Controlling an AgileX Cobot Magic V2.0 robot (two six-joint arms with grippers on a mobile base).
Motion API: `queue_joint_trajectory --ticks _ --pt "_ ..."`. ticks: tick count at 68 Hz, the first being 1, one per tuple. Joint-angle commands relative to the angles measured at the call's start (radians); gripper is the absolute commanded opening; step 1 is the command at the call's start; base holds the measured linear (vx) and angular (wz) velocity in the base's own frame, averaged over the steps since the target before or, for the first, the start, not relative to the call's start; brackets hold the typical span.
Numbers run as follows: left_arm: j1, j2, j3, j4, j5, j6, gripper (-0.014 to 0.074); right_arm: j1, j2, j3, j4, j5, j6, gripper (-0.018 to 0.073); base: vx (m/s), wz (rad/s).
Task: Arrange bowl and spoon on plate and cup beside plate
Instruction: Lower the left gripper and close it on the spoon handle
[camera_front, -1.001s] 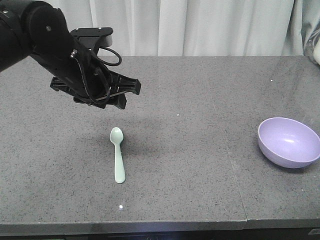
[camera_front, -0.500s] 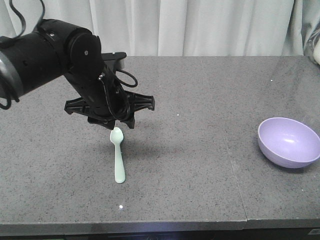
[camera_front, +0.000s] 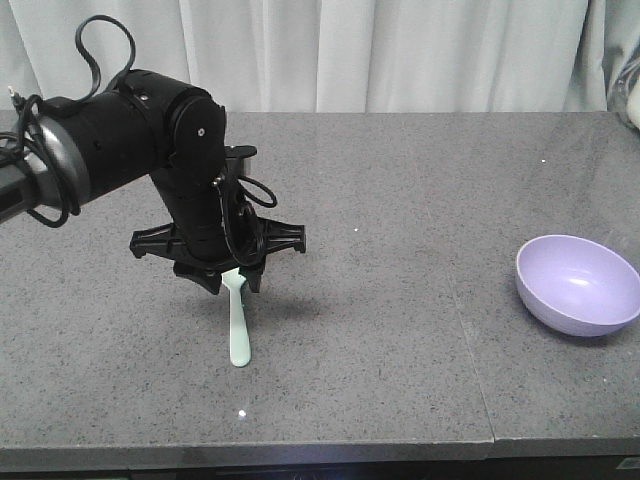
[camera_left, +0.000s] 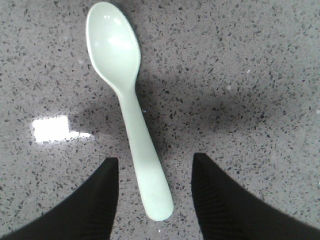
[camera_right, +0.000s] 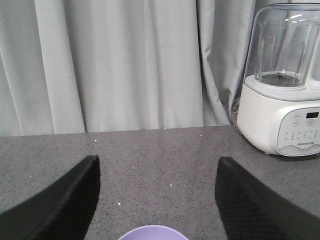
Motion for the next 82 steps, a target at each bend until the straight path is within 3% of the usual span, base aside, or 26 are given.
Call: queue_joint_trajectory --ticks 1,26,82 --pt "-0.001 -0.046 -0.027 0.016 -0.016 -0.008 0.0337 -0.007 0.004 -0.031 -0.008 -0.072 -0.004 0.0488 0.0 0.0" --pt "0.017 -0.037 -0.027 0.016 -0.014 -0.008 0.0433 -0.007 0.004 -0.031 -0.008 -0.072 -0.004 0.0488 0.0 0.0" --pt "0.024 0.091 -0.026 -0.032 0.008 0.027 0.0433 -0.007 0.004 -0.031 -0.008 -0.072 -0.004 0.0488 0.0 0.0"
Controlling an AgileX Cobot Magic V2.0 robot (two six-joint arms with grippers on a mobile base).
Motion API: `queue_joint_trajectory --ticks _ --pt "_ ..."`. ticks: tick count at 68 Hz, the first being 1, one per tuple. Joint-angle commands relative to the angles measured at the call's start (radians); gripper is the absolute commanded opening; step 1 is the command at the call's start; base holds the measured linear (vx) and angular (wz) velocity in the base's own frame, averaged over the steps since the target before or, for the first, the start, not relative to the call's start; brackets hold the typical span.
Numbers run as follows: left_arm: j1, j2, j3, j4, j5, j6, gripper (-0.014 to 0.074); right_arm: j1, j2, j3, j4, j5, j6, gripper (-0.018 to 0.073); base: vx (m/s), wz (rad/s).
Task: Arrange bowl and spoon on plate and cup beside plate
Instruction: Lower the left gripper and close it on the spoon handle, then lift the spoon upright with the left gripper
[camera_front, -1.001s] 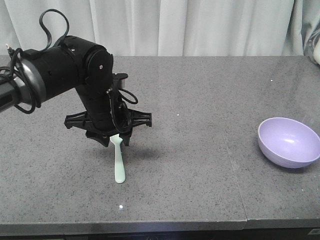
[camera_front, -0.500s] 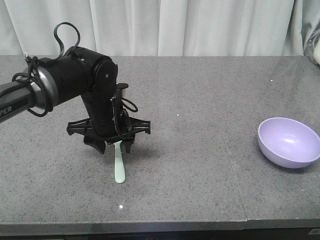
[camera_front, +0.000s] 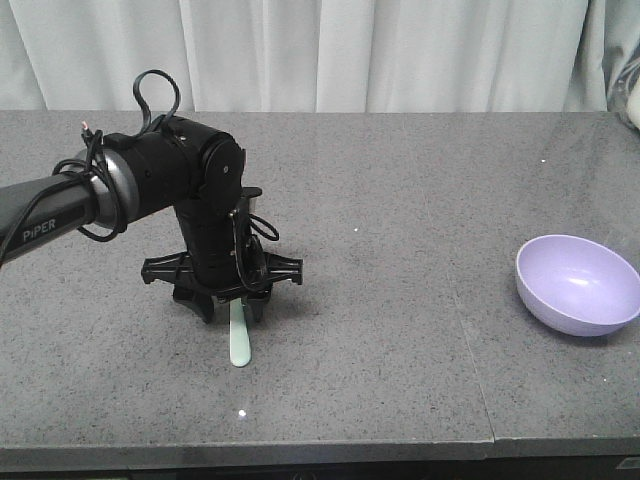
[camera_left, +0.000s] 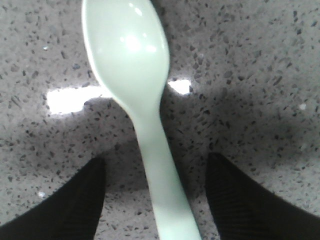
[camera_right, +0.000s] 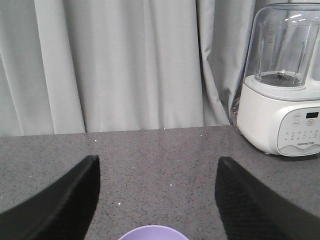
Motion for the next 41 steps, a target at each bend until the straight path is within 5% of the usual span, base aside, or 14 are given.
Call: queue_joint_trajectory --ticks 1,13,29,41 --pt "0.0 -0.041 -0.026 -0.03 0.011 0.001 0.0433 -0.007 0.004 -0.031 -0.008 -0.072 -0.004 0.0488 0.0 0.0" --pt "0.0 -0.039 -0.026 -0.033 0.017 0.024 0.0347 -0.007 0.004 -0.031 -0.008 -0.072 -0.004 0.0488 0.0 0.0" --pt "0.0 -0.039 -0.026 -0.033 0.017 0.081 -0.0009 -0.007 0.004 -0.031 -0.008 -0.072 -0.004 0.0488 0.0 0.0" --pt "0.0 -0.04 -0.027 -0.031 0.008 0.131 -0.0007 -0.007 0.004 -0.031 -0.008 -0.072 -0.004 0.0488 0.0 0.0"
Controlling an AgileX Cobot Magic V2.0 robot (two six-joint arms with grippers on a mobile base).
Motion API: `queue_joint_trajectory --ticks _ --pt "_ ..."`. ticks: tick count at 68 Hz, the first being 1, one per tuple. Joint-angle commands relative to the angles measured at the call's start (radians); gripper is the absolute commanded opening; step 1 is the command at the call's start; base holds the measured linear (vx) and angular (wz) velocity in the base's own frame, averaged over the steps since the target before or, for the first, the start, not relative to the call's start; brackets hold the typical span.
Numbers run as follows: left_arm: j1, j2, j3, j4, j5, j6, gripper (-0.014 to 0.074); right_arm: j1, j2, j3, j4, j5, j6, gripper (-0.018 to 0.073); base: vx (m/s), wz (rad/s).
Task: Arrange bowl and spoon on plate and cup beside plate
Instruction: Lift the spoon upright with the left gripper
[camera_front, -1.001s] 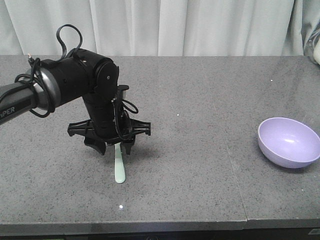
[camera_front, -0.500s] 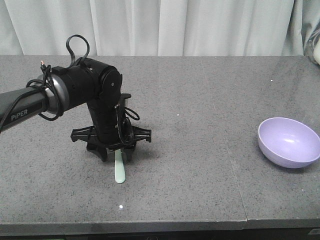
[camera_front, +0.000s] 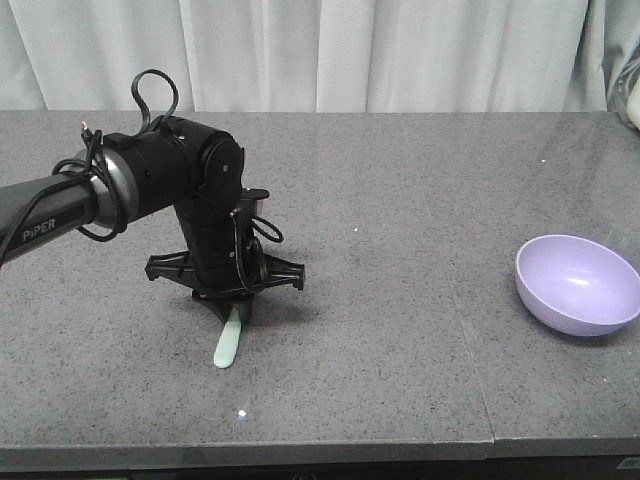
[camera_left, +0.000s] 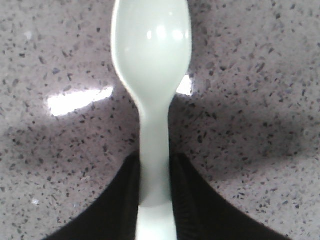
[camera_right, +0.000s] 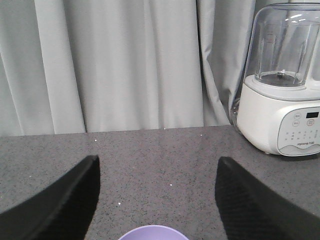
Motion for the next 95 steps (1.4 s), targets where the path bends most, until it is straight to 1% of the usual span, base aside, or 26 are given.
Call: queue_joint_trajectory --ticks 1,5,10,20,23,30,43,52,60,63,69,78,82,88,95 --pt "0.0 -0.042 -0.027 -0.004 0.006 0.03 -0.0008 -0.007 0.004 -0.031 -0.008 -0.072 -0.004 0.0488 0.0 0.0" --pt "0.0 -0.051 -0.027 0.006 -0.005 0.048 -0.0008 -0.007 0.004 -0.031 -0.008 -0.072 -0.004 0.0488 0.0 0.0" --pt "0.0 -0.072 -0.03 0.03 -0.016 0.049 -0.0008 -0.007 0.004 -0.031 -0.008 -0.072 -0.004 0.0488 0.0 0.0" --pt "0.0 -0.159 -0.03 0.1 -0.059 0.049 -0.0008 -0.007 0.004 -0.031 -0.008 -0.072 -0.004 0.0488 0.0 0.0" --pt "0.001 -0.197 -0.03 0.124 -0.07 0.05 -0.0008 -0.007 0.004 -0.031 -0.008 -0.072 -0.004 0.0488 0.0 0.0" --pt "0.001 -0.293 -0.03 0.144 -0.105 0.05 -0.0008 -0.007 0.004 -0.031 -0.008 -0.072 -0.004 0.0488 0.0 0.0" --pt "0.0 -0.494 -0.03 0.211 -0.185 0.051 -0.0008 -0.007 0.004 -0.031 -0.008 -0.072 -0.004 0.0488 0.0 0.0" --pt "0.0 -0.648 -0.03 0.301 -0.214 0.051 -0.0008 -0.007 0.004 -0.031 -0.008 -0.071 -0.004 0.0488 0.0 0.0" --pt "0.0 -0.734 -0.029 0.374 -0.222 0.051 -0.0008 -0.007 0.004 -0.031 -0.008 -0.071 -0.004 0.0488 0.0 0.0" --pt "0.0 -0.766 -0.022 0.413 -0.22 0.051 -0.0008 -0.007 0.004 -0.031 -0.008 -0.071 -0.004 0.0488 0.0 0.0" --pt "0.0 -0.822 0.018 0.478 -0.221 0.048 -0.0008 -0.007 0.004 -0.031 -0.008 -0.071 -0.004 0.0488 0.0 0.0" --pt "0.0 -0.906 0.13 0.563 -0.234 -0.003 -0.0008 -0.007 0.004 -0.031 -0.008 -0.071 -0.004 0.0488 0.0 0.0" --pt "0.0 -0.944 0.189 0.588 -0.249 -0.015 -0.0008 -0.007 0.004 -0.031 -0.008 -0.071 -0.004 0.0488 0.0 0.0" --pt "0.0 -1.002 0.298 0.626 -0.284 -0.06 -0.0008 -0.007 0.004 -0.031 -0.008 -0.071 -0.004 0.0488 0.0 0.0" --pt "0.0 -1.07 0.404 0.664 -0.326 -0.065 -0.0008 -0.007 0.004 -0.031 -0.008 -0.072 -0.004 0.0488 0.0 0.0"
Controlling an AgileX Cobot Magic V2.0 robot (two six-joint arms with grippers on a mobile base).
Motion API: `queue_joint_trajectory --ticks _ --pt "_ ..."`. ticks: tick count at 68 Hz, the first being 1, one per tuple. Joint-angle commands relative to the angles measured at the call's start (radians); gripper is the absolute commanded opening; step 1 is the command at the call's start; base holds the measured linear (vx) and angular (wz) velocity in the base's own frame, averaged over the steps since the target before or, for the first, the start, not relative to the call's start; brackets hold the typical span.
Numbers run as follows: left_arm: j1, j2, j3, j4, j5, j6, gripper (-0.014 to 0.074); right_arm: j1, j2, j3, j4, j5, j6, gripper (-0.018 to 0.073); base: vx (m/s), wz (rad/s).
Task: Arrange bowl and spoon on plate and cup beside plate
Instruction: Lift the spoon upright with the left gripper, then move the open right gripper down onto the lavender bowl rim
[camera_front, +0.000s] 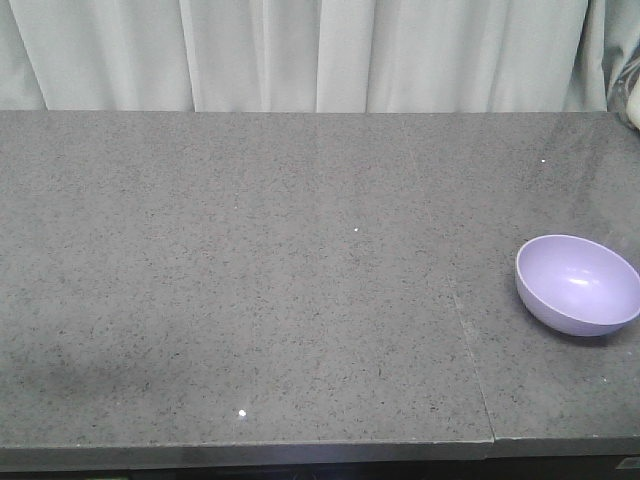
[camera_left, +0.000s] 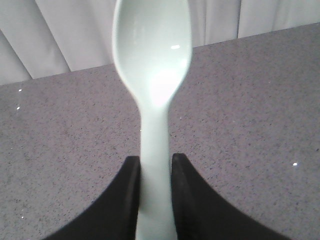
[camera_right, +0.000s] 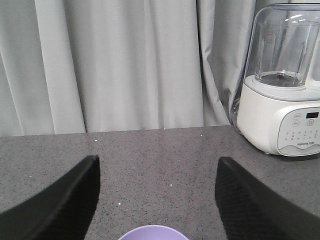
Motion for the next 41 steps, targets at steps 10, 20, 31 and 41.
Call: queue_joint_trajectory --ticks 10,20,31,41 --pt "0.0 -0.123 0.113 0.079 -0.17 -0.021 -0.0008 -0.007 0.004 -0.031 -0.005 -0.101 0.001 0.0488 0.0 0.0" --pt "0.0 -0.14 0.113 0.082 -0.199 -0.021 -0.0008 -0.007 0.004 -0.031 -0.003 -0.097 0.003 0.0488 0.0 0.0" --pt "0.0 -0.14 0.113 0.081 -0.203 -0.021 -0.0008 -0.007 0.004 -0.031 -0.006 -0.095 0.003 0.0488 0.0 0.0" --pt "0.0 -0.14 0.113 0.081 -0.204 -0.02 -0.0008 -0.007 0.004 -0.031 -0.002 -0.093 0.004 0.0487 0.0 0.0"
